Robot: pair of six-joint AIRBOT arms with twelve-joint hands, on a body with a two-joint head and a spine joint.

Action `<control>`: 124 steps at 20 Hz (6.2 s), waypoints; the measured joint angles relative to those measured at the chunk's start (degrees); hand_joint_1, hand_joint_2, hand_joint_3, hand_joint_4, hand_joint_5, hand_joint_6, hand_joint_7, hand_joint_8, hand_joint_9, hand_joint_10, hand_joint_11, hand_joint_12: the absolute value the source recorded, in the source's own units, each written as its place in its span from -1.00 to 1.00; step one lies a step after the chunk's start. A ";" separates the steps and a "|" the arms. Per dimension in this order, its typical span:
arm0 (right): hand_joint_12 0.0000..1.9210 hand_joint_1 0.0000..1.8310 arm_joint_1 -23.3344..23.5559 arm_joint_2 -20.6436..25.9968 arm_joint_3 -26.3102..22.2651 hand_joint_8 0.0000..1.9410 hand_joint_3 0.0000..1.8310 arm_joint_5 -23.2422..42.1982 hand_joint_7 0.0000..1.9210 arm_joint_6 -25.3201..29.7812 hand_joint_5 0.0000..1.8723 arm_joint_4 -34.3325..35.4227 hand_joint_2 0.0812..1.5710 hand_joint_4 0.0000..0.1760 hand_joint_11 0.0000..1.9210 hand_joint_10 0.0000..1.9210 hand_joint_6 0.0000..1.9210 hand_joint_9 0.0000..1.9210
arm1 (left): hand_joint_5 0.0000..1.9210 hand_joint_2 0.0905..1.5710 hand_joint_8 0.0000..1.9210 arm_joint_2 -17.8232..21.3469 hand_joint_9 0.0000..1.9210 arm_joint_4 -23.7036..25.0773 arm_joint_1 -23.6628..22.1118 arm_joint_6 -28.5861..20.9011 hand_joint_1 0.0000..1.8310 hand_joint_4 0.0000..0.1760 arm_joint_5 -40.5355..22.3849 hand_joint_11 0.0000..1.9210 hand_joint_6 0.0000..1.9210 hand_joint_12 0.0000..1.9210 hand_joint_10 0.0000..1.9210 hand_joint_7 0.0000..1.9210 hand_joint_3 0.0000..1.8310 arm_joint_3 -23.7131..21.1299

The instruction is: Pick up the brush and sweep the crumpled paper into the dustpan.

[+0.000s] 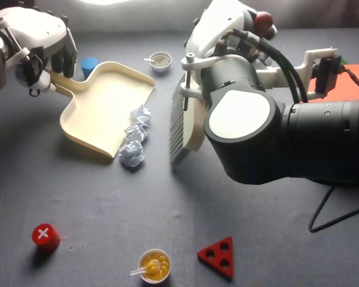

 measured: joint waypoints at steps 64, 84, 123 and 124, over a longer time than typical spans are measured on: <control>1.00 0.79 0.98 0.85 1.44 1.00 -1.00 5.46 0.11 17.35 0.10 -11.54 0.46 1.00 0.29 1.00 1.00 0.22 | 0.17 0.30 -0.44 0.83 -0.01 -2.43 -1.07 3.06 0.52 -1.00 1.33 -0.33 -0.27 0.30 0.22 0.23 -1.00 -3.78; 1.00 0.78 -0.61 22.18 -20.74 1.00 -1.00 14.56 0.12 33.79 0.09 -9.92 0.45 1.00 0.28 1.00 1.00 0.21 | -0.03 0.38 -0.22 2.10 -0.08 -3.69 -0.24 3.26 0.50 -1.00 0.79 -0.26 0.14 -0.15 0.31 0.06 -1.00 -3.50; -1.00 -0.11 -10.19 22.73 -18.84 -1.00 -1.00 14.40 -1.00 40.57 -1.00 -8.07 -0.08 -1.00 -1.00 -1.00 -1.00 -1.00 | -0.51 0.15 -0.99 2.05 -0.55 -7.58 0.33 7.32 0.01 -1.00 -0.50 -0.59 -0.99 -0.85 -0.99 -0.51 -1.00 -5.01; -1.00 -0.12 -9.46 23.23 -19.28 -1.00 -1.00 14.47 -1.00 40.15 -1.00 -6.27 -0.08 -1.00 -1.00 -1.00 -1.00 -1.00 | -0.51 0.15 -0.99 2.14 -0.54 -8.74 -0.33 8.87 0.00 -1.00 -0.52 -0.59 -0.99 -0.85 -0.99 -0.51 -1.00 -5.42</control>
